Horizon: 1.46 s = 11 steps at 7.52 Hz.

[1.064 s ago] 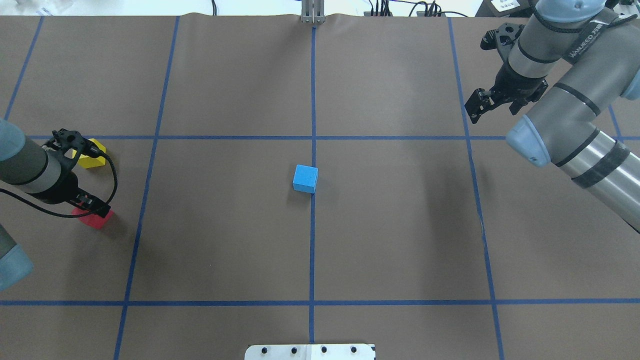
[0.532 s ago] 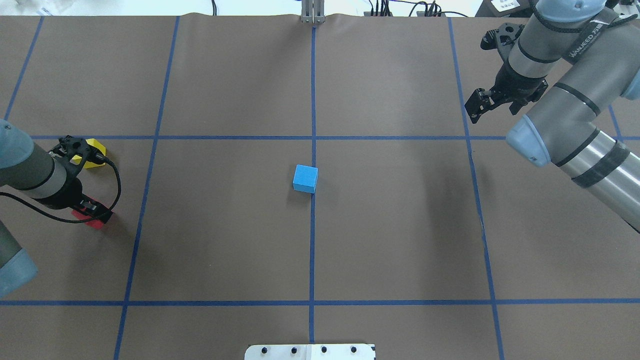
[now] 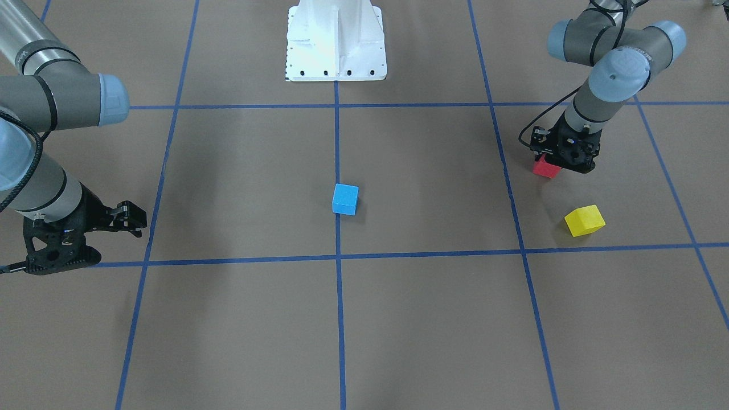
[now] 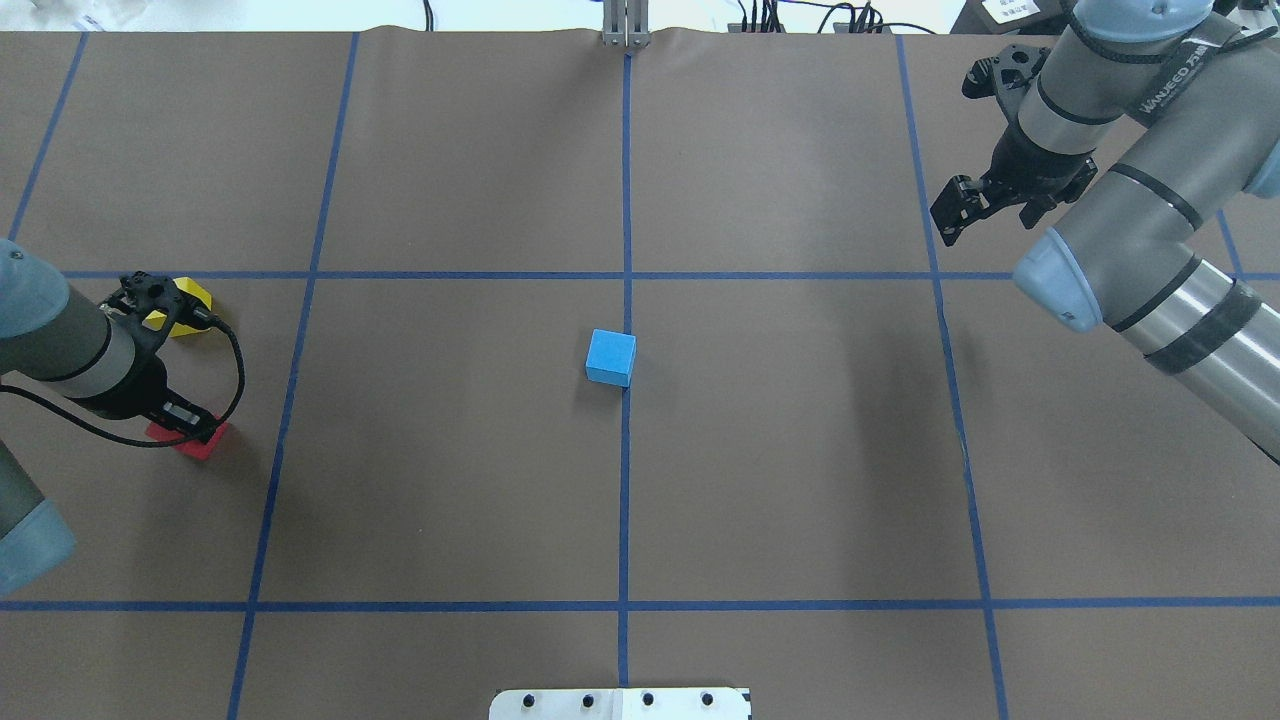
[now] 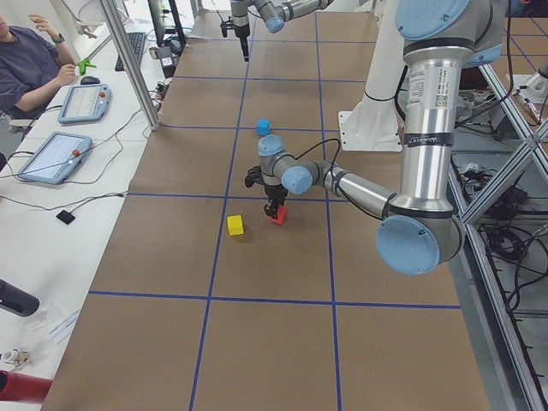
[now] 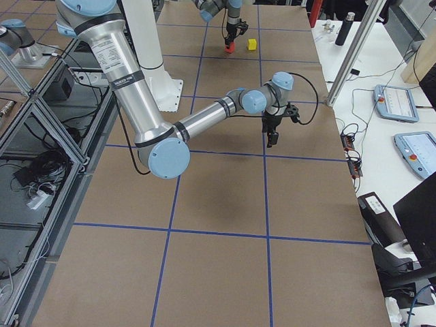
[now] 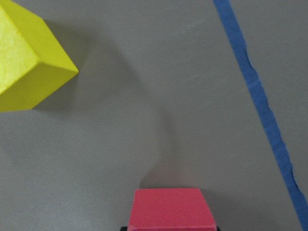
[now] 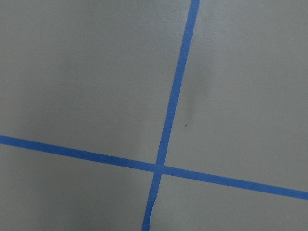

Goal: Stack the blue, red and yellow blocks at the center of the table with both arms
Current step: 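Lower the left gripper onto the red cube and close it while the right arm rests, then carry the red cube with the left gripper onto the blue cube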

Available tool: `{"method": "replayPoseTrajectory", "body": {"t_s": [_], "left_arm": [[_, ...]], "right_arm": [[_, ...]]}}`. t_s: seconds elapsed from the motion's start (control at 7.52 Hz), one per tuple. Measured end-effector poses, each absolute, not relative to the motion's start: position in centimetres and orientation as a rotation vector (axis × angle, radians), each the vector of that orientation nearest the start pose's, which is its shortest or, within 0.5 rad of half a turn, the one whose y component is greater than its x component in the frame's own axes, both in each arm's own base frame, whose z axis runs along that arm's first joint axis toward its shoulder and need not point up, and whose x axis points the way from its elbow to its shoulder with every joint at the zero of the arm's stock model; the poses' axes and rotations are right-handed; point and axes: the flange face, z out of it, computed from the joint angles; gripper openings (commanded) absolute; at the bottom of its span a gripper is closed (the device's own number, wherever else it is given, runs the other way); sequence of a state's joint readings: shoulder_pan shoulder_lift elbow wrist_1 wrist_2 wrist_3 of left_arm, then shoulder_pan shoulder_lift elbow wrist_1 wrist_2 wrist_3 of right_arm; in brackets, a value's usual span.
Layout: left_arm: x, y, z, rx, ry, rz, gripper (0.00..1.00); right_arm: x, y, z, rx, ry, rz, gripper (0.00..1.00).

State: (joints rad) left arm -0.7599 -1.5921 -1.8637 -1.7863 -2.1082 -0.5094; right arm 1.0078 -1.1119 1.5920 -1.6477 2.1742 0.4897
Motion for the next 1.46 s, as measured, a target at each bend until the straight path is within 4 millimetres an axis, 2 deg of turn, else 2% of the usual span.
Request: {"method": "replayPoseTrajectory", "body": {"t_s": [0.13,0.27,0.4,0.67,0.8,1.06,1.2,1.33,1.46], "left_arm": [[31.0,-40.7,47.1,0.064,0.762,0.432,0.0],[30.9,-40.7,44.4,0.04,0.766,0.423,0.0],[31.6,-41.7,40.5,0.02,0.761,0.398,0.0],[34.6,-44.4,30.4,-0.026,0.762,0.295,0.0],[36.8,-45.9,25.1,-0.052,0.767,0.235,0.0],[43.5,-48.3,17.2,-0.105,0.774,0.158,0.0],[47.3,-49.8,14.0,-0.115,0.79,0.137,0.0],[51.1,-51.0,12.0,-0.117,0.811,0.127,0.0],[53.8,-51.9,11.3,-0.113,0.827,0.129,0.0]], "right_arm": [[-28.3,-60.1,39.9,0.038,-0.714,-0.187,0.99],[-27.9,-60.3,40.1,0.037,-0.716,-0.182,0.99],[-27.5,-60.5,40.3,0.036,-0.716,-0.178,0.99],[-26.7,-60.7,40.9,0.035,-0.714,-0.176,0.99],[-26.4,-60.6,41.3,0.034,-0.711,-0.179,0.99],[-26.0,-60.6,41.9,0.033,-0.706,-0.177,0.99],[-25.8,-60.6,42.1,0.032,-0.705,-0.174,0.99],[-25.7,-60.6,42.2,0.03,-0.704,-0.171,0.99],[-25.6,-60.6,42.2,0.031,-0.703,-0.169,0.99]]}}
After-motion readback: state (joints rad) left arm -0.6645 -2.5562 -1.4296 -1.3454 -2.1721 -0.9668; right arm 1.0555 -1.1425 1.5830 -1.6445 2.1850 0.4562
